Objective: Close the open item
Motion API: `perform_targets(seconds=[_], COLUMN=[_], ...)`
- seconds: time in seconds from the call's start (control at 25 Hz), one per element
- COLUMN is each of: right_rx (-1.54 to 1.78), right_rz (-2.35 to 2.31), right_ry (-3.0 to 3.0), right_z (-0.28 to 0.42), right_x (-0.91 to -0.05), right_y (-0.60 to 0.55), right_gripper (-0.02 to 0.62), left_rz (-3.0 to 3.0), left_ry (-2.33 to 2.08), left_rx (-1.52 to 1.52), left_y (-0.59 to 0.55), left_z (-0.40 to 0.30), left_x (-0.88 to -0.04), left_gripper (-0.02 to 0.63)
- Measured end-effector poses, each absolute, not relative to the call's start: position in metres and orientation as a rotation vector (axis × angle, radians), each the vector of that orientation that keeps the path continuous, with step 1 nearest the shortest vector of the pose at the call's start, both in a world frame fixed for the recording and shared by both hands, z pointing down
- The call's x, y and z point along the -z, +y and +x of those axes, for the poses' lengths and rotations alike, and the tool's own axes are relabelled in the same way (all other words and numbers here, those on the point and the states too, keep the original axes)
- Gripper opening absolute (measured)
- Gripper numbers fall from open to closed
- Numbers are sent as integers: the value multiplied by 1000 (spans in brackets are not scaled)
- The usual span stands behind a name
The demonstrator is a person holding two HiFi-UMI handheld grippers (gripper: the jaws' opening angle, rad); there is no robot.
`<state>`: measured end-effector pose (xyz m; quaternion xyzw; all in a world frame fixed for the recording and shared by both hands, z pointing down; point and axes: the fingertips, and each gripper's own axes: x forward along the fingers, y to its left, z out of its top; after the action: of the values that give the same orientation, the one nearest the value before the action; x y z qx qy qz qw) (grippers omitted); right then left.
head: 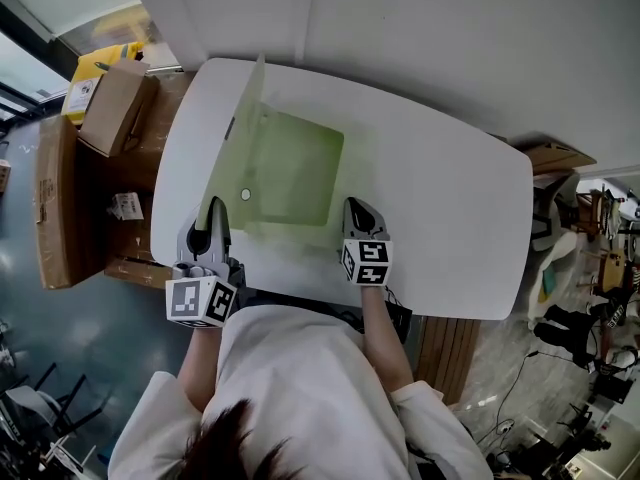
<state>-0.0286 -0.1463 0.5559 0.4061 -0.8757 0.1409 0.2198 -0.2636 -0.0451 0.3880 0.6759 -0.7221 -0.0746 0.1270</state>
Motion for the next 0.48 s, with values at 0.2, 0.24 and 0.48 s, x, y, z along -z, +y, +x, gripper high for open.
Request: perform_targets(seconds=[0.2, 0.24, 0.48], right_rx=[-403, -415, -440], right_rz=[1117, 1118, 1099], right_ry=[-2423, -2423, -2389], right_z=[-34, -33, -33], right_x=[-556, -556, -557], right_y=[-147, -147, -148], right_gripper=[5, 5, 5], left_rz=[1979, 1985, 2034], left_ry=[-2093, -2086, -2049], left_rx=[217, 215, 181], left_y=[-46, -47, -48], left_z=[-269, -269, -261], left_x=[-388, -388, -388], left_gripper=[9, 9, 9])
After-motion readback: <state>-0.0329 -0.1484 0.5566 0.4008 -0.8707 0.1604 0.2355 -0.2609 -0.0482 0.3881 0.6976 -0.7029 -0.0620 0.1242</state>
